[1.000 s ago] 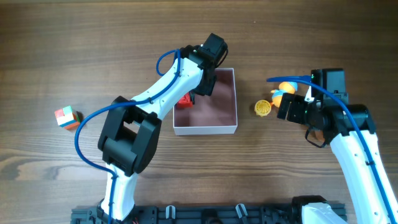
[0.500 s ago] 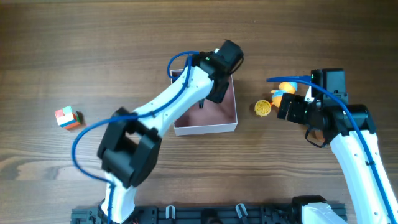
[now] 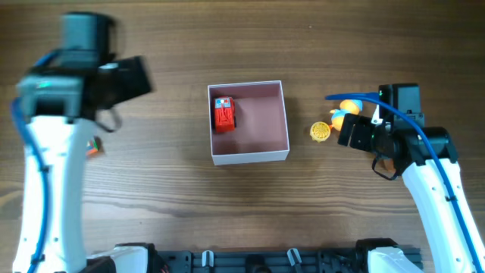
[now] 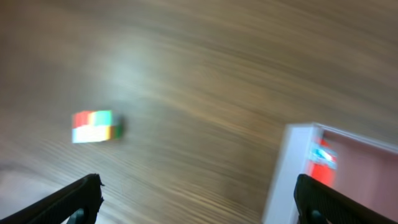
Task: Pack container
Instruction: 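Move the left gripper to the Rubik's cube and grasp it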
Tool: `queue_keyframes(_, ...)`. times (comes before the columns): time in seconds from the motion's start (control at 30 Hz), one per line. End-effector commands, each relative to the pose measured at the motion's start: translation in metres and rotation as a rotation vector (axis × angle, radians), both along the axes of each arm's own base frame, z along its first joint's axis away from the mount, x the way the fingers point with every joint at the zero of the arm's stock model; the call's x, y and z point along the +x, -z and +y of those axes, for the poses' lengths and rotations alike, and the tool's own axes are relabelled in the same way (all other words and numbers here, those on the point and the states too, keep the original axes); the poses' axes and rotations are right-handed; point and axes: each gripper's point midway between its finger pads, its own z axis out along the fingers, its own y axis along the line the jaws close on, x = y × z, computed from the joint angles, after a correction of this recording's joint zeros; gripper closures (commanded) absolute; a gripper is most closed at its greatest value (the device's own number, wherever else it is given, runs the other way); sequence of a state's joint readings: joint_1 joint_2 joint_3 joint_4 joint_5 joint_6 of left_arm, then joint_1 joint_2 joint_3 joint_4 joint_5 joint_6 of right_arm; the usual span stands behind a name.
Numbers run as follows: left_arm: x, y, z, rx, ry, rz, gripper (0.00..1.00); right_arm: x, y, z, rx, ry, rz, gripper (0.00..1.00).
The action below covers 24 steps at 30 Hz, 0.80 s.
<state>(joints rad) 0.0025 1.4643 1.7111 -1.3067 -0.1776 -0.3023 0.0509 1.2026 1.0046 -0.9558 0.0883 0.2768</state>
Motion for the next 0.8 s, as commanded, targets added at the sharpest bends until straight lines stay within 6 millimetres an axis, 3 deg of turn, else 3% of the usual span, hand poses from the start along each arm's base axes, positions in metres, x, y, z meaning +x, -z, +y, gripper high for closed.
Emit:
queue_keyframes(0.0, -0.012, 0.019, 0.055, -0.062, -0.184, 0.041, 0.00, 0.003, -0.007, -0.020, -0.009, 0.124, -0.017, 0.00)
queue_keyframes(0.07, -0.022, 0.048, 0.080, -0.061, -0.242, 0.095, 0.00, -0.003, -0.005, -0.041, 0.015, 0.209, -0.003, 0.00)
queue_keyframes(0.2, -0.035, 0.112, 0.102, -0.072, -0.293, 0.174, 0.00, -0.009, -0.004, -0.068, 0.108, 0.326, -0.007, 0.00)
queue_keyframes(0.3, -0.043, 0.151, 0.121, -0.085, -0.357, 0.200, 0.00, -0.010, -0.003, -0.069, 0.101, 0.316, -0.003, 0.00)
queue_keyframes(0.4, -0.046, 0.174, 0.141, -0.102, -0.410, 0.230, 0.00, -0.010, -0.003, -0.069, 0.099, 0.311, -0.003, 0.00)
queue_keyframes(0.53, -0.033, 0.208, 0.149, -0.139, -0.373, 0.265, 0.00, -0.010, -0.003, -0.069, 0.098, 0.309, -0.001, 0.00)
queue_keyframes(0.77, -0.030, 0.266, 0.151, -0.165, -0.331, 0.386, 0.00, -0.010, -0.003, -0.069, 0.098, 0.308, -0.004, 0.00)
